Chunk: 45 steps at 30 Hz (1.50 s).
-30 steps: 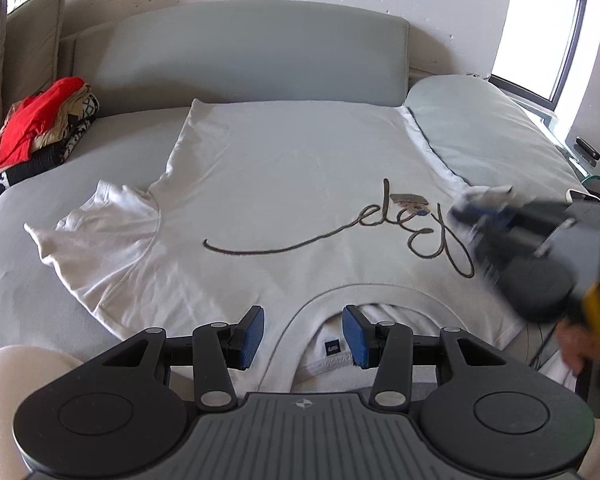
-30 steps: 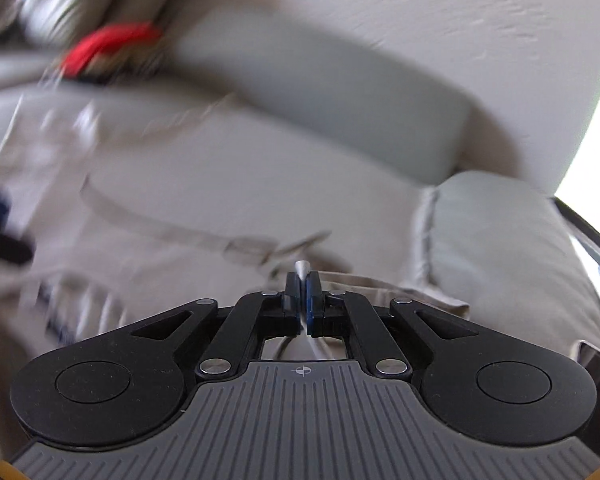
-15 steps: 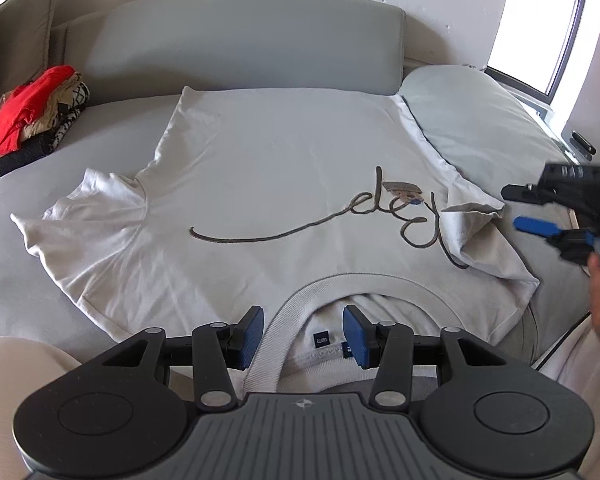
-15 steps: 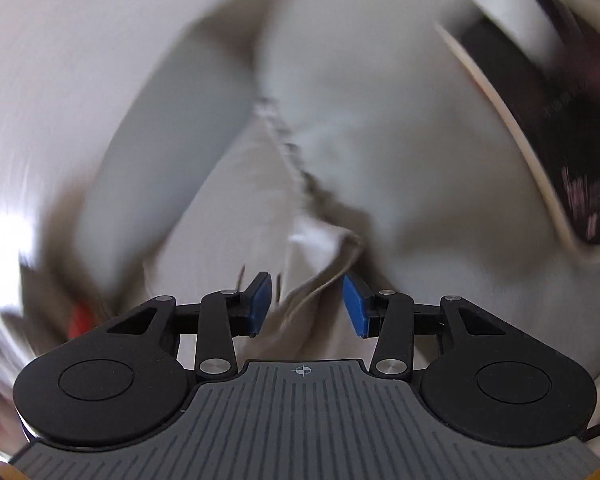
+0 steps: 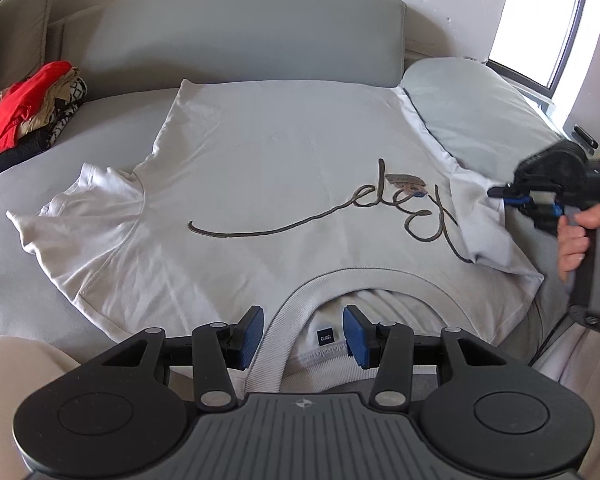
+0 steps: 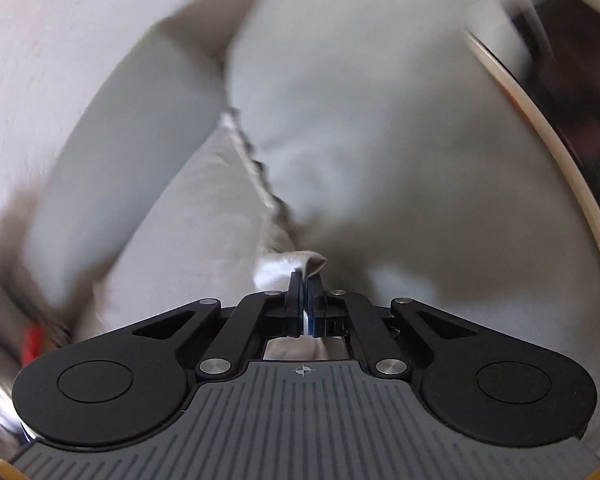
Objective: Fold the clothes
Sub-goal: 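Fold the gripped sleeve and shirt side over onto the shirt body with the right tool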
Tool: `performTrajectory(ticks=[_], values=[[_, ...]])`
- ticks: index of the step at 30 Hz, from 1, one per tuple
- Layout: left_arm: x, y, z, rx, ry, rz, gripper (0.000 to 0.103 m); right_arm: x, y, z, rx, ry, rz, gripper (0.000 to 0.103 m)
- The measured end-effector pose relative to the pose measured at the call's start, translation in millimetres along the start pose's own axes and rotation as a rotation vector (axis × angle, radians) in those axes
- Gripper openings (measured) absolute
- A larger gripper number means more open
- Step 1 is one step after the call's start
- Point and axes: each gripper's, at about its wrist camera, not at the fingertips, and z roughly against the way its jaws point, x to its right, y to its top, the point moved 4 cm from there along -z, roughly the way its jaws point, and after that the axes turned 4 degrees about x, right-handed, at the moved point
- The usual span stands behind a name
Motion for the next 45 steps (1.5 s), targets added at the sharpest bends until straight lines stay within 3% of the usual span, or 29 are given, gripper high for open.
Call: performTrajectory(ticks=[3, 6, 7, 8, 9, 10, 13, 16, 18, 20, 21, 24, 27, 28, 31, 33, 34, 35, 37, 38, 41, 45], values=[[-5.2, 0.5, -0.5, 0.001, 0.001, 0.017, 0.045, -38.2, -3.1, -2.3, 0.015, 0.026, 0.141, 0.003], [-10.1, 0.0, -1.3, -0.001, 0.005, 0.032, 0.045, -64.1, -13.7, -10.9, -0.058, 0.076, 0.206, 0.007], [-11.9, -0.2, -1.6, -0.002, 0.006, 0.037, 0.045, -70.7, -18.5, -15.9, -0.106, 0.098, 0.212, 0.02], [-13.6, -0.4, -1.9, -0.004, 0.006, 0.041, 0.045, -77.1, -23.2, -20.8, -0.155, 0.12, 0.216, 0.039], [-14.9, -0.4, -2.1, -0.005, 0.006, 0.045, 0.045, -80.9, -27.8, -24.5, -0.215, 0.148, 0.204, 0.048], [-16.3, -0.4, -2.2, -0.007, 0.006, 0.049, 0.045, -81.4, -31.7, -20.8, -0.237, 0.189, 0.173, 0.048], [-18.8, 0.0, 0.2, 0.0, 0.004, 0.051, 0.045, -77.7, -29.6, 3.3, -0.224, 0.278, 0.124, 0.048], [-19.3, 0.1, 0.9, 0.002, 0.004, 0.051, 0.045, -60.8, -15.3, 32.7, -0.142, 0.239, 0.153, 0.048], [-16.7, 0.4, 0.6, 0.002, -0.002, 0.047, 0.045, -44.7, -8.3, 47.4, -0.085, 0.152, 0.21, 0.046], [-12.9, 0.5, 0.2, 0.002, -0.009, 0.039, 0.045, -35.1, -9.2, 45.4, -0.074, 0.091, 0.279, 0.021], [-10.0, 0.2, 0.0, -0.001, -0.013, 0.033, 0.045, -30.3, -9.6, 44.4, -0.068, 0.06, 0.313, 0.021], [-0.1, -1.5, 0.2, -0.011, -0.023, 0.011, 0.045, -27.9, -21.4, 22.0, -0.092, 0.039, 0.353, 0.021], [6.6, -3.0, 2.7, -0.013, -0.02, -0.023, 0.046, -40.5, -46.6, 4.2, -0.137, 0.1, 0.42, 0.021], [6.9, -3.4, 3.2, -0.014, -0.012, -0.03, 0.046, -45.1, -57.2, -1.6, -0.192, 0.112, 0.446, 0.022], [5.8, -4.0, 4.2, -0.018, 0.006, -0.038, 0.046, -52.0, -68.5, 9.9, -0.229, 0.099, 0.557, 0.023], [3.6, -3.4, 3.0, -0.021, 0.013, -0.029, 0.046, -43.2, -57.3, 25.0, -0.228, 0.126, 0.521, 0.022], [2.9, -3.3, 1.9, -0.023, 0.015, -0.024, 0.046, -35.6, -48.1, 31.2, -0.193, 0.109, 0.51, 0.027], [3.5, -3.2, 0.5, -0.025, 0.013, -0.022, 0.046, -26.5, -38.6, 30.7, -0.163, 0.066, 0.516, 0.032], [4.8, -3.0, -2.1, -0.029, 0.008, -0.02, 0.046, -8.2, -19.8, 29.8, -0.105, -0.017, 0.526, 0.033], [6.2, -3.3, -3.5, -0.032, 0.004, -0.021, 0.046, 1.1, -15.0, 24.8, -0.124, -0.029, 0.507, 0.033], [9.6, -4.4, -5.4, -0.04, -0.007, -0.025, 0.046, 21.6, -11.9, 11.1, -0.2, 0.06, 0.376, 0.032], [11.0, -6.1, -6.8, -0.045, -0.002, -0.033, 0.046, 18.2, -25.1, -8.5, -0.22, 0.09, 0.366, 0.029]])
